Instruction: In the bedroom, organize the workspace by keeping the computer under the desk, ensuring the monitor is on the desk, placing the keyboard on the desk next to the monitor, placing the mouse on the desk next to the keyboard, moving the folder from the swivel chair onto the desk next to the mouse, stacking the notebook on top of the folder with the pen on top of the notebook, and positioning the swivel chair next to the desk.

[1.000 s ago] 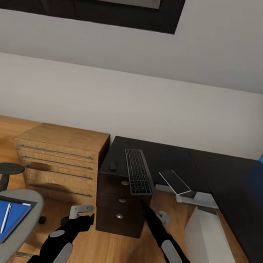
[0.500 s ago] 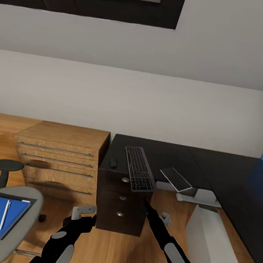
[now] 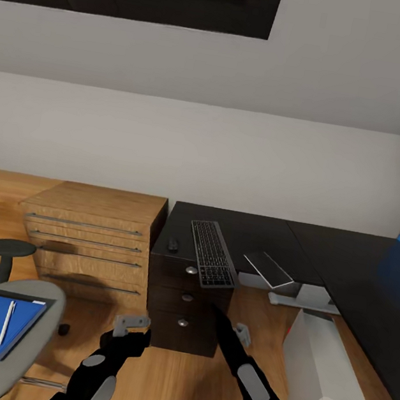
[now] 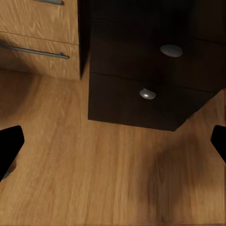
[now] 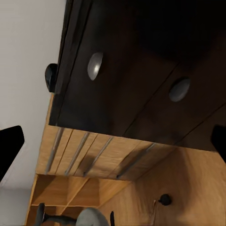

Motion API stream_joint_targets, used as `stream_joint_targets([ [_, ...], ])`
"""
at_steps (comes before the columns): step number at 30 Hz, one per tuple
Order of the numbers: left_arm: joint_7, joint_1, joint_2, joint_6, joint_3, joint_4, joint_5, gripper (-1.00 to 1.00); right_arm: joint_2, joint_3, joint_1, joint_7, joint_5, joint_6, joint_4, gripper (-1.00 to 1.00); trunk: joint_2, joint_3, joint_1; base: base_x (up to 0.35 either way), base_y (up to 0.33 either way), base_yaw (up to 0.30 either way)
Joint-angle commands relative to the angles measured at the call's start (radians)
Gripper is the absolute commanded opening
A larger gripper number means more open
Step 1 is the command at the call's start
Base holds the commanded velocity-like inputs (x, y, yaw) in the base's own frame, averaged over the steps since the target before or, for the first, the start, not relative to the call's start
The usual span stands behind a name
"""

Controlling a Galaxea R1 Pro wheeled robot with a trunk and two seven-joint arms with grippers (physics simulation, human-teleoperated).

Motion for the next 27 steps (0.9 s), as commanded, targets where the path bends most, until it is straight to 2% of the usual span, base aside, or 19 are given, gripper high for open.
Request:
stream_joint_targets([
  [1,0.009,0.004,0.002,0.002,-0.015,-0.001,0.01,1.0,0.001,0.0,-0.001,0.001,-0.027,0.003,-0.001,1.0,-0.001,-0.001,0.0,0.0,0.0,0.0],
  [4,0.009,0.014,0.004,0.001,-0.036,-0.001,0.01,1.0,0.002,-0.004,-0.001,-0.002,-0.077,0.005,-0.003,1.0,-0.001,-0.001,0.0,0.021,0.0,0.0],
  [8,0.009,0.017,0.004,0.001,-0.043,0.0,0.01,1.0,0.002,-0.007,-0.001,-0.001,-0.098,0.004,-0.003,1.0,-0.001,-0.001,0.0,0.185,0.0,0.0],
  [21,0.007,0.018,0.004,0.002,-0.047,0.0,0.011,1.0,-0.001,-0.022,-0.001,-0.001,-0.105,0.004,-0.004,1.0,-0.001,-0.001,0.0,0.146,0.0,0.0],
  [27,0.007,0.018,0.003,0.003,-0.047,0.003,0.01,1.0,-0.002,-0.023,-0.001,-0.001,-0.104,0.004,-0.004,1.0,-0.001,-0.001,0.0,0.055,0.0,0.0],
])
